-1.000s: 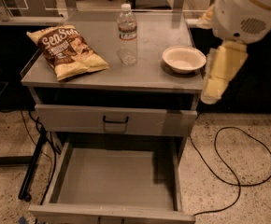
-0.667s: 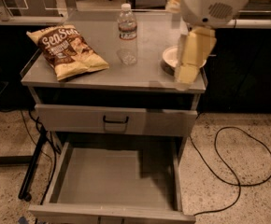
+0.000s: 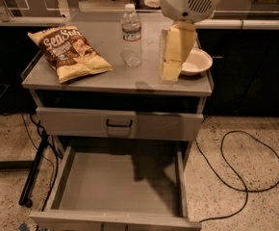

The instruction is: Place brown chip bag into middle drawer

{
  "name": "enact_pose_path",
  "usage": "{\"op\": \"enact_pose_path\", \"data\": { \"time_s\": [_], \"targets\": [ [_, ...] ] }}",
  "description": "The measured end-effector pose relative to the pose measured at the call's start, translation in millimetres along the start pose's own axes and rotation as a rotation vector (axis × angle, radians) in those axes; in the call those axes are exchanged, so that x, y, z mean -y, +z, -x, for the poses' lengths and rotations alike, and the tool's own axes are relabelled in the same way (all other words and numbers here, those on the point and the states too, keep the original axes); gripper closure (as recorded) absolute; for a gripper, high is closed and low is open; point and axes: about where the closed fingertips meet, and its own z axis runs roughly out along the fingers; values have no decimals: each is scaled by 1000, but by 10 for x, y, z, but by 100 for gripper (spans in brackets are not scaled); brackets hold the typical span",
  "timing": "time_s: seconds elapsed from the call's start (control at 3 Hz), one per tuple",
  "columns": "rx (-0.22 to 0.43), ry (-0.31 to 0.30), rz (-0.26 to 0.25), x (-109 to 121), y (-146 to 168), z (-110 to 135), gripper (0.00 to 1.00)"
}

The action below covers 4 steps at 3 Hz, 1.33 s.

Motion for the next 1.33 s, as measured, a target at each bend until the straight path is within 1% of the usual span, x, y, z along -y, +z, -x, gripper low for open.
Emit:
{"op": "enact_pose_path", "data": {
  "time_s": [0.33, 0.67, 1.0, 1.33],
  "targets": [
    [84, -60, -40, 292, 76, 382, 0],
    [153, -123, -45, 588, 245, 789, 0],
    [204, -146, -6, 812, 534, 1064, 0],
    [214, -150, -4, 849, 572, 1113, 0]
  ]
}}
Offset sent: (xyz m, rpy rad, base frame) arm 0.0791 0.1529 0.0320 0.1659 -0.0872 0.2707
